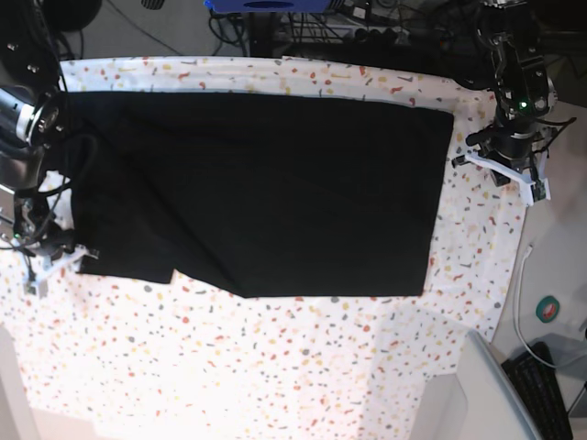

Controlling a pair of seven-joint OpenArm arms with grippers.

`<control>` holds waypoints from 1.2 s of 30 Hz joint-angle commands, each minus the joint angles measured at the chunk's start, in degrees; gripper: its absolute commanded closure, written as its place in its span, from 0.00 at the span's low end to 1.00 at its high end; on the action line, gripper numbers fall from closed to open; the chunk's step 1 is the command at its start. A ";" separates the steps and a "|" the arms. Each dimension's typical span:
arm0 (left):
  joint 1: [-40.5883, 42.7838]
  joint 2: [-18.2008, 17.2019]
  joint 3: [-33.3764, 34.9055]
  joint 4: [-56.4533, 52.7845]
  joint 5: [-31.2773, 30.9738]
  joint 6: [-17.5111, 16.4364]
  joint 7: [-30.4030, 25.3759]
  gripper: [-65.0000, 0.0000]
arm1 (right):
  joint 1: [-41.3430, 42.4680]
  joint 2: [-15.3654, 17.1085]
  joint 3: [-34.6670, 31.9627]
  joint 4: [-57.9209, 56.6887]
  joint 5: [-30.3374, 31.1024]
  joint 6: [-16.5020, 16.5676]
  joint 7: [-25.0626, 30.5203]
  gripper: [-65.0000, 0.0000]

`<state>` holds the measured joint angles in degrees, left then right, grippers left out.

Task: Layout the t-shirt on the table in an organized manner, then fold the t-shirt properly
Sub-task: 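Grasp the hem corner with the right gripper and pull it outward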

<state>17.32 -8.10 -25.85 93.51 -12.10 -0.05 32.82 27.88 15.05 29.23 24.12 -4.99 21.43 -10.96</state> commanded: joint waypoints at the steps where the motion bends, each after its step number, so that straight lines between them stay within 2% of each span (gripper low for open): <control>1: -0.31 -0.65 -0.22 0.86 0.01 0.01 -1.04 1.00 | 1.44 0.73 0.09 0.63 0.20 0.24 0.46 0.50; 8: -0.22 -0.65 -0.22 0.86 0.01 0.10 -1.04 1.00 | 1.18 -0.76 0.09 6.25 0.20 0.50 0.10 0.50; 22: -0.40 -0.65 -0.22 0.86 0.01 0.10 -1.04 1.00 | 1.53 -1.64 0.00 1.33 0.20 0.42 0.46 0.52; 24: -0.31 -0.65 -0.22 0.86 0.01 0.10 -1.04 1.00 | 1.44 -1.99 0.00 1.86 0.20 0.42 0.46 0.64; 27: -0.22 -0.65 -0.22 0.77 0.10 0.10 -1.04 1.00 | 1.35 -1.82 0.00 4.14 0.20 0.42 0.37 1.00; 32: -0.57 -0.65 0.31 0.77 0.10 0.10 -0.95 1.00 | 0.74 -1.99 0.09 10.21 0.20 0.42 -0.60 1.00; 36: -1.72 -0.65 0.48 0.42 0.10 0.01 -0.86 1.00 | -0.14 -2.26 0.00 18.12 0.20 0.50 -4.47 1.00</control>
<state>15.79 -7.97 -25.06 93.27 -12.03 -0.05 33.10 25.78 11.94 29.23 41.10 -5.28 21.74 -17.02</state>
